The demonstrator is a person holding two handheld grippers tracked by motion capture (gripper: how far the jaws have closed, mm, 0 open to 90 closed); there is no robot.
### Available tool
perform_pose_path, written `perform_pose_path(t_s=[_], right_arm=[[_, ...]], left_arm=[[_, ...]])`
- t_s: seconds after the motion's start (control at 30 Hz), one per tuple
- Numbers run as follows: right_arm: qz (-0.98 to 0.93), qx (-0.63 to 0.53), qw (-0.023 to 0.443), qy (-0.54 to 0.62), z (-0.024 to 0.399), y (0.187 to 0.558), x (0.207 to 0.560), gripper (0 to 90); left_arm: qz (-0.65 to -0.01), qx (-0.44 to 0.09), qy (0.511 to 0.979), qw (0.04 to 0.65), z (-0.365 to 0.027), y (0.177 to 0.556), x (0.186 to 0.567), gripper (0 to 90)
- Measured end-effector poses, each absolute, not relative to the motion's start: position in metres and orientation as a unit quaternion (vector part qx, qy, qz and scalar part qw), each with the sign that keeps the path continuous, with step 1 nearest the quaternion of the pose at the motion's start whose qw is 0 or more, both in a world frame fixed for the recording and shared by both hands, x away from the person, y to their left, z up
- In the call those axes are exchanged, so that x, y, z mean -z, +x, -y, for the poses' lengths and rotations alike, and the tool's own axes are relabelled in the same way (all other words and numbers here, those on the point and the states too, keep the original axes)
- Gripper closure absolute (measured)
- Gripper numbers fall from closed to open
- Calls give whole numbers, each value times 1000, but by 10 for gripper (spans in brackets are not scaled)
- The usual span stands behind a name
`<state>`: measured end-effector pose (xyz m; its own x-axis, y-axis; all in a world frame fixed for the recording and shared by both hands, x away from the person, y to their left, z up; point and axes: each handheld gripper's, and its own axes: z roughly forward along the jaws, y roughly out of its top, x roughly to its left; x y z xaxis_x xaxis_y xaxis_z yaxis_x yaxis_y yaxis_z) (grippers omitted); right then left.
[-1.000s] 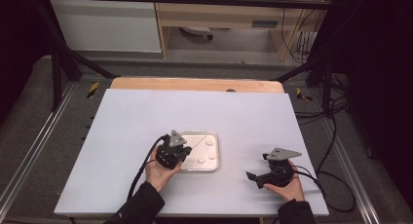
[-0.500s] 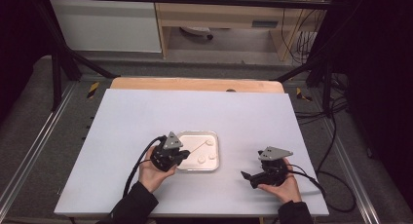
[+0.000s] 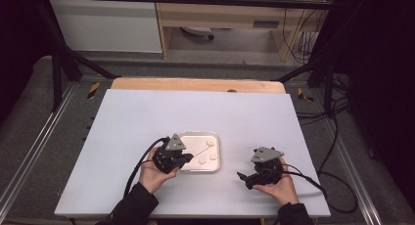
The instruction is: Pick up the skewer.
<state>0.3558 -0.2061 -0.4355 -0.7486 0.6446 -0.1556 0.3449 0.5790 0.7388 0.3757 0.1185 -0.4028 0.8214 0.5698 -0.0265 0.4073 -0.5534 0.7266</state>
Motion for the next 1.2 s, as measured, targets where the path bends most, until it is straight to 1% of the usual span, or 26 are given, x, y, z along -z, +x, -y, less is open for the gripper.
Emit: perform_pose_path(t_s=[0.4,0.57,0.83,1.0,1.2], right_arm=[[-881,-329,245,238,188,353,429,29],[-886,-313,271,207,182,353,424,46],[-891,-302,286,181,178,352,421,76],[-895,-293,297,159,177,350,419,116],[-897,-288,312,120,176,347,418,196]], left_arm=[[-248,-102,889,370,-99,376,393,888],[-233,-102,897,361,-87,378,391,888],[-212,-100,906,354,-68,378,390,888],[-194,-99,913,346,-55,377,387,888],[-186,-96,918,338,-44,377,386,888]])
